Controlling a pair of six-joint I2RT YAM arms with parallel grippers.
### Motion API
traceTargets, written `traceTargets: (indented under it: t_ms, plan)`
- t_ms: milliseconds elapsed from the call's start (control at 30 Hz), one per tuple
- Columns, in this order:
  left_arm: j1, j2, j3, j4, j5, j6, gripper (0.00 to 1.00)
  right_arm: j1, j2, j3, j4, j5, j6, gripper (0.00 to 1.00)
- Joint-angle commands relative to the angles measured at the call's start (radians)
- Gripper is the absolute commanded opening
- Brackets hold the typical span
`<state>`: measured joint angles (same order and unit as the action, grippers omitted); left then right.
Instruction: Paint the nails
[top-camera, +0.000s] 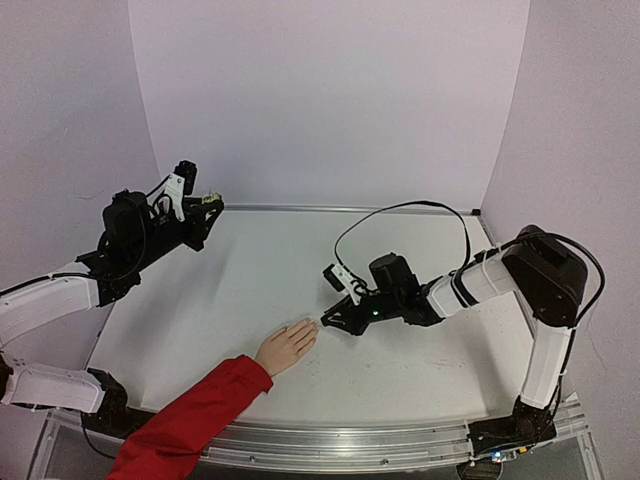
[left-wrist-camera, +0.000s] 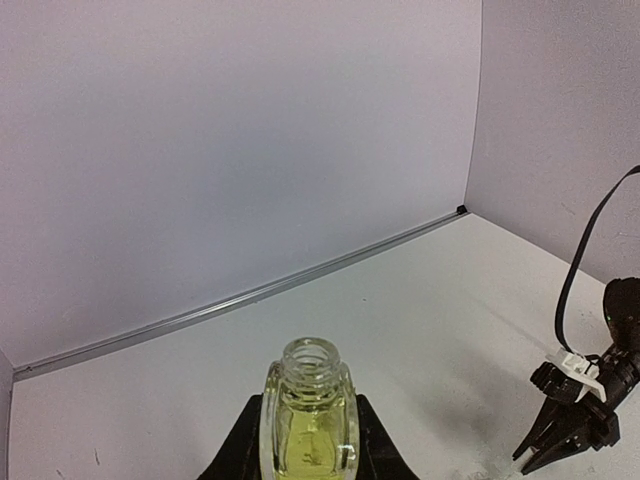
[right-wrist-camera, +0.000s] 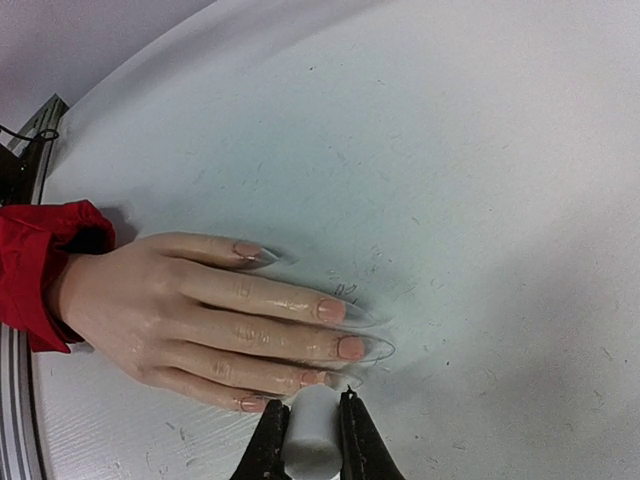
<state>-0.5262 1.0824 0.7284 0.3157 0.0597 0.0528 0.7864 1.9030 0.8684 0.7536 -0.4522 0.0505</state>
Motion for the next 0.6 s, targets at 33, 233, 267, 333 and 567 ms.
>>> traceTargets:
  t_ms: [33, 233, 267, 333, 567]
  plan:
    - [0.007, -0.007, 0.014, 0.068, 0.017, -0.006, 0.0, 0.008, 0.022, 0.038, -0.016, -0.02, -0.017, 0.0]
    - [0.009, -0.008, 0.014, 0.068, 0.02, -0.007, 0.0, 0.009, 0.025, 0.041, -0.019, -0.019, -0.018, 0.0]
    - [0.011, -0.008, 0.014, 0.068, 0.02, -0.007, 0.0, 0.009, 0.025, 0.041, -0.018, -0.017, -0.019, 0.0]
    - [0.011, -0.009, 0.015, 0.068, 0.022, -0.007, 0.0, 0.01, 0.027, 0.043, -0.019, -0.017, -0.018, 0.0]
    - [0.012, -0.01, 0.014, 0.068, 0.023, -0.009, 0.0, 0.012, 0.029, 0.047, -0.016, -0.01, -0.012, 0.0]
